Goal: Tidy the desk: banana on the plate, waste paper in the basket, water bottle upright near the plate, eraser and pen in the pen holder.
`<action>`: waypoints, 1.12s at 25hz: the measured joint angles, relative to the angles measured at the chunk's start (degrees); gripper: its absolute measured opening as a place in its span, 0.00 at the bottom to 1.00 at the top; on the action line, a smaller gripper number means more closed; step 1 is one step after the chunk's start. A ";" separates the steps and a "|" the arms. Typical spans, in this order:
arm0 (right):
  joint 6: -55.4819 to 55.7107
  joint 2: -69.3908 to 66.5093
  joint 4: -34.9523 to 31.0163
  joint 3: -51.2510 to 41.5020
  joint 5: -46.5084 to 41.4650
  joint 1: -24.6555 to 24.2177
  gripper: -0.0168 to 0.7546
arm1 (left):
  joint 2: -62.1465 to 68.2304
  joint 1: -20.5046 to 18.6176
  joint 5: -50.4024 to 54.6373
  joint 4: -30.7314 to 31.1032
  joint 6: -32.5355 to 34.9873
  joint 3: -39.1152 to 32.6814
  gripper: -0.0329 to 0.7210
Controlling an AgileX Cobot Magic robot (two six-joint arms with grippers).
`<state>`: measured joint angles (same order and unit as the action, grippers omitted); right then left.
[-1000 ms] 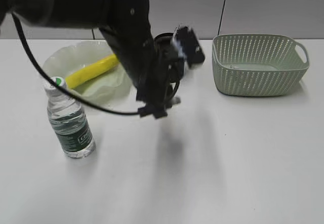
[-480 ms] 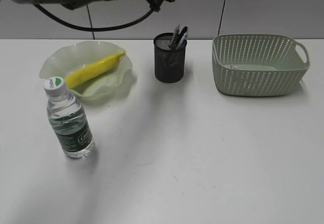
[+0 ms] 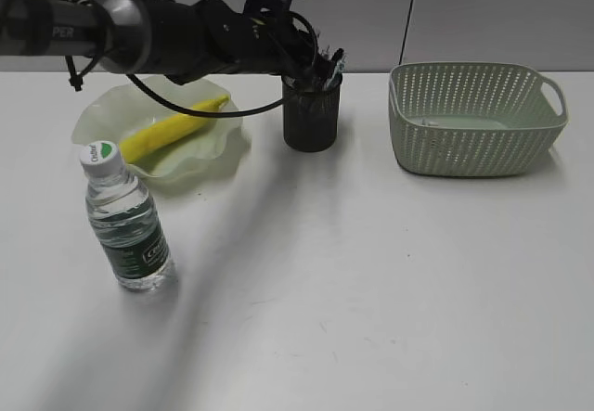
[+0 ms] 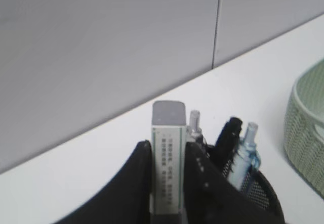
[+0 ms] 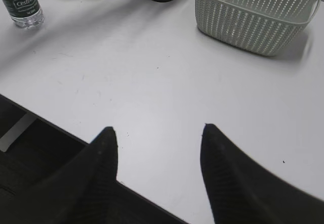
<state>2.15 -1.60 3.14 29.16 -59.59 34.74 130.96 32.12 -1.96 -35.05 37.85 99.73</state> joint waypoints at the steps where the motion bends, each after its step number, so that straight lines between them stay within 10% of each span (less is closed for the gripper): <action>1: 0.00 0.00 0.00 0.00 0.00 0.00 0.57 | 0.33 0.00 0.51 -0.25 0.00 0.05 0.23; 9: 0.00 0.00 0.00 0.00 0.00 0.00 0.57 | 0.01 -0.02 1.96 -0.19 0.00 0.31 0.63; 20: 0.05 0.00 0.00 0.00 0.00 0.00 0.57 | -20.68 -1.32 34.12 2.76 -2.23 0.43 0.67; 28: -0.01 0.00 0.00 0.00 0.00 0.00 0.57 | -41.32 -2.63 68.10 21.17 -15.12 0.14 0.67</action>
<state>2.13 -1.60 3.14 29.16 -59.59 34.74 89.64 29.49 66.15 -13.89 22.73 99.88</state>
